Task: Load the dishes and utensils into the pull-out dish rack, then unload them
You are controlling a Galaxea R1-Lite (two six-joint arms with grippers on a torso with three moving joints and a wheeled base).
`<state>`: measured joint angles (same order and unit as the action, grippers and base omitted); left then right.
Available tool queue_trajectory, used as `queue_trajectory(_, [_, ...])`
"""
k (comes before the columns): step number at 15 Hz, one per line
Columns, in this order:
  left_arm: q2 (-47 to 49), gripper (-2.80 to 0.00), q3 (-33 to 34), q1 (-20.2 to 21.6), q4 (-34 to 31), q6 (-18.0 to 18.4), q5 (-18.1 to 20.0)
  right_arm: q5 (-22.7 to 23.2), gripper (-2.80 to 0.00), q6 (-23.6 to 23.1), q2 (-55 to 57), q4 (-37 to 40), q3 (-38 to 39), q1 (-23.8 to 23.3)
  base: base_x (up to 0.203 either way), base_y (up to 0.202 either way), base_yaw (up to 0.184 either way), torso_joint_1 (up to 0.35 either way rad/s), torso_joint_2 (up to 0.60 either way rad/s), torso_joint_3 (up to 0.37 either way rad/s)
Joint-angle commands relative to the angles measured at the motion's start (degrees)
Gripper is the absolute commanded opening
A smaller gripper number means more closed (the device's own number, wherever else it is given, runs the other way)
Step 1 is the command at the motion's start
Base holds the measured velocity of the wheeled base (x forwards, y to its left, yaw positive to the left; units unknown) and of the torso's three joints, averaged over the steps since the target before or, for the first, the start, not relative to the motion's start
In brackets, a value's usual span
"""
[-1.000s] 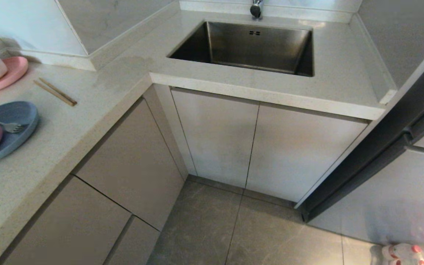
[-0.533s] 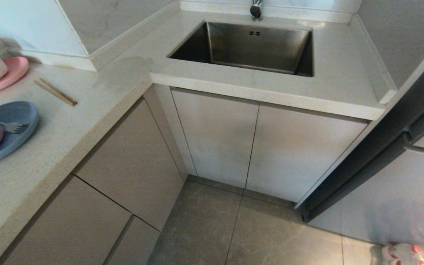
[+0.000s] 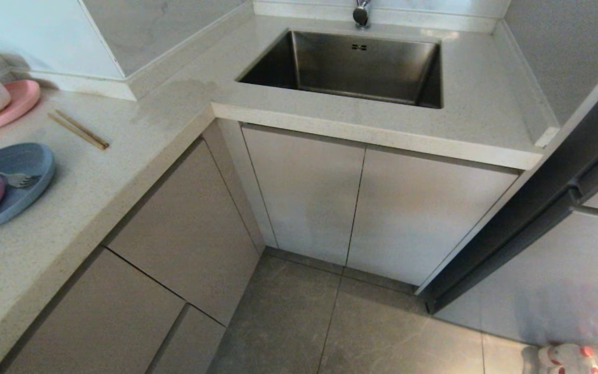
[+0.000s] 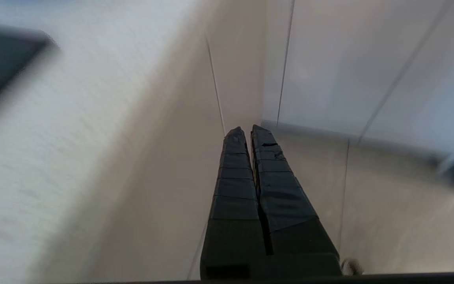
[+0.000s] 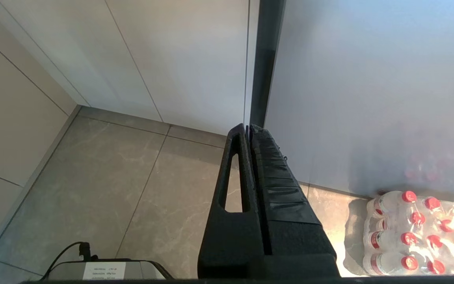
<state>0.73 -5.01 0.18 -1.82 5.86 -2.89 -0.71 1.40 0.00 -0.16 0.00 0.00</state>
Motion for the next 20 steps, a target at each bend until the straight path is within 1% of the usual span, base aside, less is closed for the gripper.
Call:
queue_trajectory(1, [-0.8, -2.8, 3.5, 0.1, 1.5, -1.4, 1.4, 0.0, -2.8, 0.0, 0.0, 0.0, 0.0, 0.0, 0.0, 0.0, 0.0, 0.0, 0.0, 0.0])
queue_trajectory(2, [-0.8, -2.8, 5.0, 0.1, 1.8, -1.8, 3.4, 0.0, -2.8, 0.0, 0.0, 0.0, 0.0, 0.0, 0.0, 0.0, 0.0, 0.0, 0.0, 0.0])
queue_trajectory(3, [-0.8, -2.8, 4.9, 0.1, 1.7, -2.0, 4.1, 0.0, -2.8, 0.0, 0.0, 0.0, 0.0, 0.0, 0.0, 0.0, 0.0, 0.0, 0.0, 0.0])
queue_trajectory(5, [-0.8, -2.8, 5.0, 0.1, 2.0, -2.9, 4.0, 0.0, -2.8, 0.0, 0.1, 0.0, 0.0, 0.0, 0.0, 0.0, 0.0, 0.0, 0.0, 0.0])
queue_trajectory(7, [-0.8, -2.8, 5.0, 0.1, 2.0, -4.8, 3.9, 0.0, -2.8, 0.0, 0.0, 0.0, 0.0, 0.0, 0.0, 0.0, 0.0, 0.0, 0.0, 0.0])
queue_trajectory(20, [-0.8, -2.8, 5.0, 0.1, 2.0, -4.9, 3.8, 0.0, -2.8, 0.0, 0.1, 0.0, 0.0, 0.0, 0.0, 0.0, 0.0, 0.0, 0.0, 0.0])
